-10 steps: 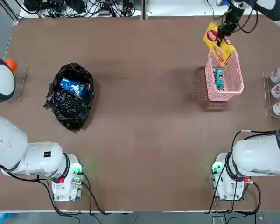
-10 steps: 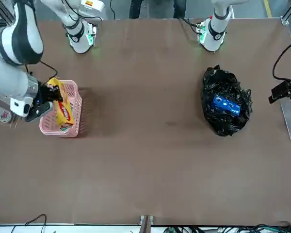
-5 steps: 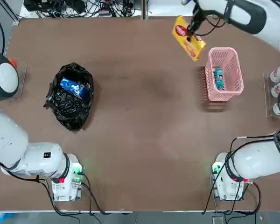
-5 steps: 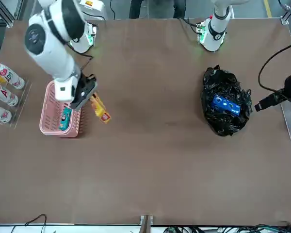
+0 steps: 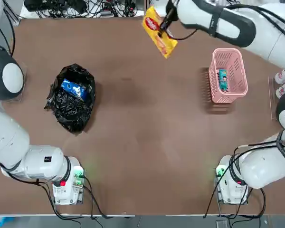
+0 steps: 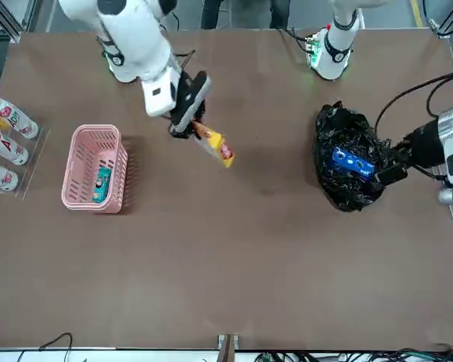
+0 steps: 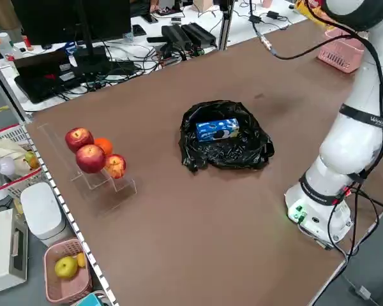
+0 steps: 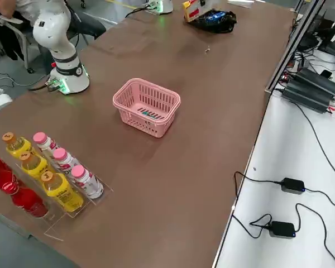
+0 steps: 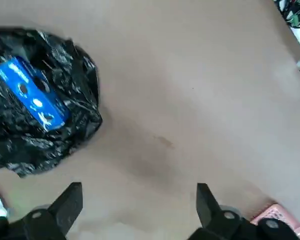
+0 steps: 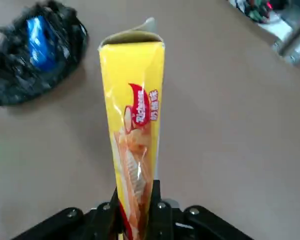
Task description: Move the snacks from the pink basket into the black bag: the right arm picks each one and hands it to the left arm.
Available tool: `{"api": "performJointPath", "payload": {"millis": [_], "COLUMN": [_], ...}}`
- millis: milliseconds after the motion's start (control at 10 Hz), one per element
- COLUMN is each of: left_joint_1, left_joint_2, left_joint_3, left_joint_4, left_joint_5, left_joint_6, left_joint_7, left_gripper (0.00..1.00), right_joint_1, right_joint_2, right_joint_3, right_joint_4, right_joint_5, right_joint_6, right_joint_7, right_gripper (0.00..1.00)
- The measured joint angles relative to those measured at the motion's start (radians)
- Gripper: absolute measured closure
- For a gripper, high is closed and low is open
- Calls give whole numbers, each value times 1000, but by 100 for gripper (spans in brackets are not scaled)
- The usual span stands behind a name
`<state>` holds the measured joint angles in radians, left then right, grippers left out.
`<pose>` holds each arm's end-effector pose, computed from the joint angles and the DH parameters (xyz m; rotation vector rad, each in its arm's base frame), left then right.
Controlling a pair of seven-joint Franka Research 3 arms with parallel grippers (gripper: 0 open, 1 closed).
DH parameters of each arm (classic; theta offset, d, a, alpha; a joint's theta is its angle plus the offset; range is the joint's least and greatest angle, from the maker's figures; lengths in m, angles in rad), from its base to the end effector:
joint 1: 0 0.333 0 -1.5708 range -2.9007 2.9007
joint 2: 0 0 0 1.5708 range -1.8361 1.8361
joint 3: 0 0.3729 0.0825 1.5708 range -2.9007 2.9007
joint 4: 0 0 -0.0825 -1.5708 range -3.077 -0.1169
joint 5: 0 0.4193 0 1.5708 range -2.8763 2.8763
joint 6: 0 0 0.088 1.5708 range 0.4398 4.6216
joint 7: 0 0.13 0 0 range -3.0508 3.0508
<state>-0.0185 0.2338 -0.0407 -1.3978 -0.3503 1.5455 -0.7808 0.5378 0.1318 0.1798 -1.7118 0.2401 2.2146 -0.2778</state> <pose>0.6635 -0.0815 0.6050 2.6444 1.0083 -0.3210 0.5131 0.4552 0.5721 -2.5274 -1.1914 -0.4389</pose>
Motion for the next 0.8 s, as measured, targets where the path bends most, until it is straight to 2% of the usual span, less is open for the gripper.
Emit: {"api": "performJointPath", "payload": {"millis": [200, 400, 800], "left_joint_1": [-14, -56, -96], "left_joint_2": [4, 9, 43], "left_joint_3": [-4, -12, -47], "left_joint_4": [0, -2, -7], "left_joint_5": [-51, -87, -111], "left_joint_6": [-14, -37, -59], "left_joint_7": [-98, -221, -393], "left_gripper": [0, 0, 0], "right_joint_1": [80, 121, 208], "right_joint_2": [61, 106, 210], "right_joint_3": [0, 0, -1], "right_joint_4": [42, 86, 172], "right_joint_5": [18, 20, 20], "right_joint_6": [122, 221, 347], "right_joint_7": [22, 52, 113], "right_gripper": [78, 78, 78]}}
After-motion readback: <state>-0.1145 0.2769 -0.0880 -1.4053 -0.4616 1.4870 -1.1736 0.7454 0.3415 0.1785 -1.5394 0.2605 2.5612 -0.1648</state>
